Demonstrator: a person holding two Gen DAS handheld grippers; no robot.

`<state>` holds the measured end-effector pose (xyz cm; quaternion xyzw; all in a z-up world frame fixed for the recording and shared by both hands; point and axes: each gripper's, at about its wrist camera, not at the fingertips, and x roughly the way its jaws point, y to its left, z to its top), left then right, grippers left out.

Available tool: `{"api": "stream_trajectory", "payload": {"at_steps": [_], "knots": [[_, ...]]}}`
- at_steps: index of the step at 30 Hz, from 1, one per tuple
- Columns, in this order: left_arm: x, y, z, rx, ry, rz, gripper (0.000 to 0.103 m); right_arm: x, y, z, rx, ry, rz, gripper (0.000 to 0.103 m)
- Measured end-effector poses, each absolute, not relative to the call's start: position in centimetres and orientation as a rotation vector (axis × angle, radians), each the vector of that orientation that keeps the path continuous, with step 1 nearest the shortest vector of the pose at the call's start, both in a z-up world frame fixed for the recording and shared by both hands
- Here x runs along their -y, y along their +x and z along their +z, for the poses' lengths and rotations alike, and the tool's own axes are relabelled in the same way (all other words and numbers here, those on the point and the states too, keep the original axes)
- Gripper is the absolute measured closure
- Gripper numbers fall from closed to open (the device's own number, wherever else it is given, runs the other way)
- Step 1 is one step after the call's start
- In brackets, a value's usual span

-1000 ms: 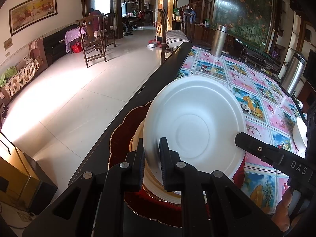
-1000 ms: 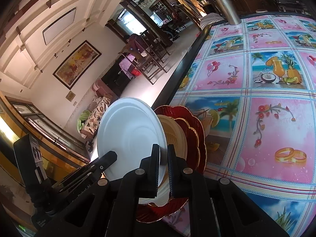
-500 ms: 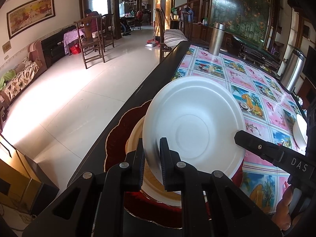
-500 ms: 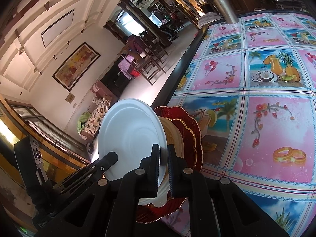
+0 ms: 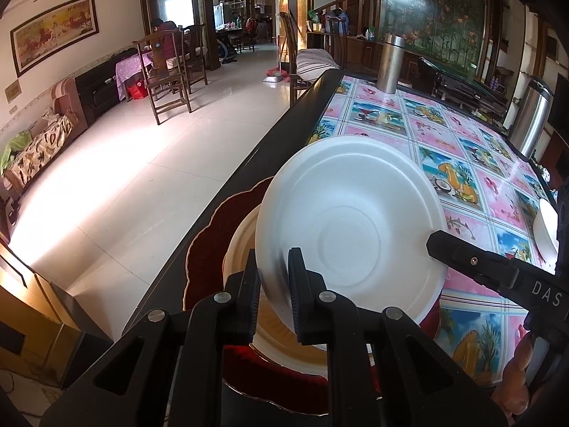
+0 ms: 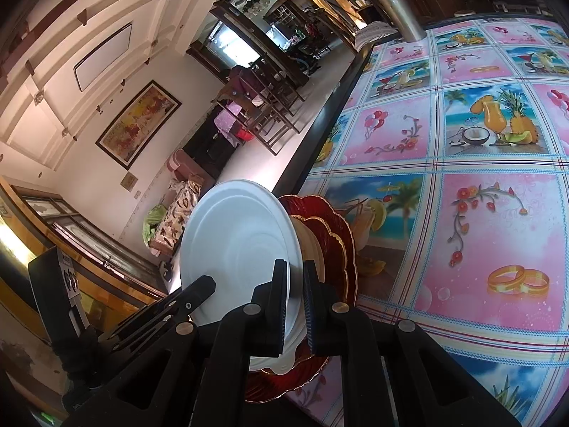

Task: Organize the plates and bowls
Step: 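Lower the white plate edge-first into the red plate stack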

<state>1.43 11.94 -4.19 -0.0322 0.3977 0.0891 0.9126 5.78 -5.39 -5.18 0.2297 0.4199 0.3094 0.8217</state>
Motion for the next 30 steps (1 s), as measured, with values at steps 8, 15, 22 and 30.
{"api": "stream_trajectory", "payload": {"at_steps": [8, 15, 22, 30], "knots": [[-11.59, 1.63, -4.32, -0.825, -0.049, 0.192, 0.089, 5.6, 5.62, -5.26, -0.893, 0.499, 0.663, 0.092], [-11.51, 1.63, -4.36, -0.827, -0.044, 0.196, 0.089, 5.62, 5.56, -5.38, -0.9, 0.509, 0.666, 0.092], [-11.28, 1.58, -4.47, -0.832, -0.029, 0.199, 0.089, 5.59, 5.45, -5.4, -0.899, 0.512, 0.666, 0.092], [-11.34, 1.47, -4.34, -0.834, -0.026, 0.198, 0.089, 5.56, 5.38, -5.53, -0.902, 0.516, 0.664, 0.092]]}}
